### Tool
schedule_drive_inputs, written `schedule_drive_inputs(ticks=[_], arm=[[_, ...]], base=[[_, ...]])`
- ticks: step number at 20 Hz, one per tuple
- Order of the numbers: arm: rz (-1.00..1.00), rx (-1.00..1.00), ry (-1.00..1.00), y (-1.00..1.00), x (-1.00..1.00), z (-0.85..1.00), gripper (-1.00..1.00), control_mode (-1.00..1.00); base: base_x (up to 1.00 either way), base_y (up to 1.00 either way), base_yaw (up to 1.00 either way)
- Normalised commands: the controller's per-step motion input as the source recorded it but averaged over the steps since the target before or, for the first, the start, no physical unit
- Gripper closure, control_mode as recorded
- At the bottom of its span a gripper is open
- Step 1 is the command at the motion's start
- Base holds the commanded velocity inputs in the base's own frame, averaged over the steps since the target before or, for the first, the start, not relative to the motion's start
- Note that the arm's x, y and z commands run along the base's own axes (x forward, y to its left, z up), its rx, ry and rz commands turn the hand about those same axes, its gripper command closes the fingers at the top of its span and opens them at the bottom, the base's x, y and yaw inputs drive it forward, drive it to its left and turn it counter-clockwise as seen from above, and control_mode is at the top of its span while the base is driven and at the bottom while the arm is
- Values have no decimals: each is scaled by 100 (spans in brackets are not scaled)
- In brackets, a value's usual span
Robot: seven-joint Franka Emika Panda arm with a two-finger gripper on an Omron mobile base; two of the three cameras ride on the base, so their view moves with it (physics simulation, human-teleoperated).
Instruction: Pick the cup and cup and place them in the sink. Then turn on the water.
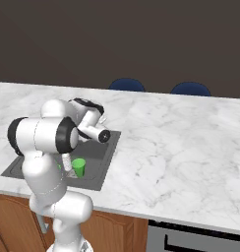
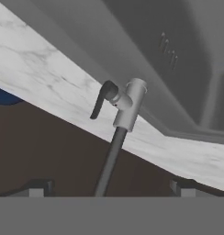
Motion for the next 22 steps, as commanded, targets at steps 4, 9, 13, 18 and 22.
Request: schedule_drive_inputs(ticks=[4, 9, 13, 18, 22], arm=[[-2, 1, 6, 13, 21, -5, -100, -100], [-2, 1, 5, 11, 19, -9, -100, -100], [-2, 0, 4, 2, 21, -12, -100, -100], [-2, 0, 3, 0, 23, -14, -100, -100], [-2, 0, 1, 0, 25, -17, -100, -100]], base=[[0, 0, 0], [0, 0, 0], [0, 0, 0], [0, 0, 0], [0, 0, 0]])
